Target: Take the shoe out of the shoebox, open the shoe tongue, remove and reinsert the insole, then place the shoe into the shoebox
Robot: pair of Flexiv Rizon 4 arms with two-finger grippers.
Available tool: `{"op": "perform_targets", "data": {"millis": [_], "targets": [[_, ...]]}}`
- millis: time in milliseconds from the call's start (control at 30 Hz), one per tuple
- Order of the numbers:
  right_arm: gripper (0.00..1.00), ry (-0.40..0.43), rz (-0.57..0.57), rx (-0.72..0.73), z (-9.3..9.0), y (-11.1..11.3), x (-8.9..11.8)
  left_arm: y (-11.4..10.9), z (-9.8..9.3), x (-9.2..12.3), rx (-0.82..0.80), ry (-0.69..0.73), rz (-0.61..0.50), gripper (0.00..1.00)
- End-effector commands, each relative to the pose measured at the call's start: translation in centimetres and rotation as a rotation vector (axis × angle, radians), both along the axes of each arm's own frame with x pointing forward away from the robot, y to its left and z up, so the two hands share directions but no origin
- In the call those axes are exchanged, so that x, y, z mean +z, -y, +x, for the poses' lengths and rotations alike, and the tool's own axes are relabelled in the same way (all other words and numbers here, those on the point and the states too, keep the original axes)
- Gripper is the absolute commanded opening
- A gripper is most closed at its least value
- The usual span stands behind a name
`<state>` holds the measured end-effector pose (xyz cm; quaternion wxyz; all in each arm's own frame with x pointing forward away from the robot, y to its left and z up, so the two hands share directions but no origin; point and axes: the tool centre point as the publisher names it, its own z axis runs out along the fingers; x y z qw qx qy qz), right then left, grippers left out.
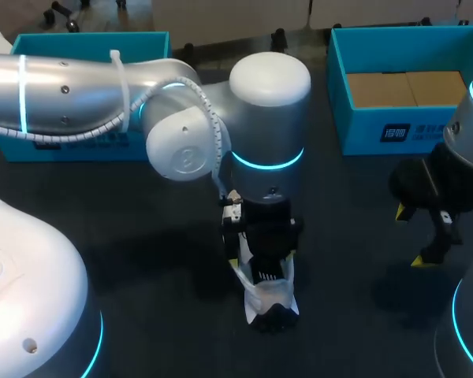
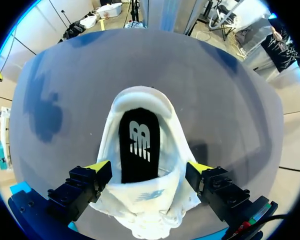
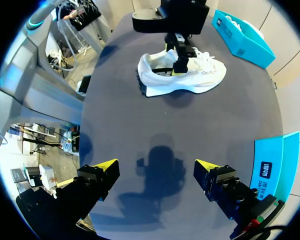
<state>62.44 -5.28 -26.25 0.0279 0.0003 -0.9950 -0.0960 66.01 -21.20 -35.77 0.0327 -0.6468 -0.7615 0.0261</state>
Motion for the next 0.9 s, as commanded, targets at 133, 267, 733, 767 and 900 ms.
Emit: {"op": "perform_targets", "data": {"millis": [133,267,733,767,900], "targets": [[1.00,0.002,-0.001,0.000,-0.1,0.0,-0.1,0.1,0.2,0.4,0.003,0.008,-0.004,1.00],[1.00,0.002,-0.001,0.000,-0.1,0.0,-0.1,0.0,0.7,0.5,0.012,0.020,-0.001,1.00],[1.00,0.002,-0.001,0.000,-0.1,0.0,-0.1,-0.7,2.5,1.2,0.055,0.036,0.012,1.00],[1.00,0.002,-0.001,0.000,-0.1,0.0,-0.1,-0.7,2.7,1.3,0.057,0.036,0.011,1.00],[1.00,0.002,-0.001,0.000,-0.1,0.0,-0.1,-0.5,3.3,1.7,0.075,0.046,0.003,1.00]]}}
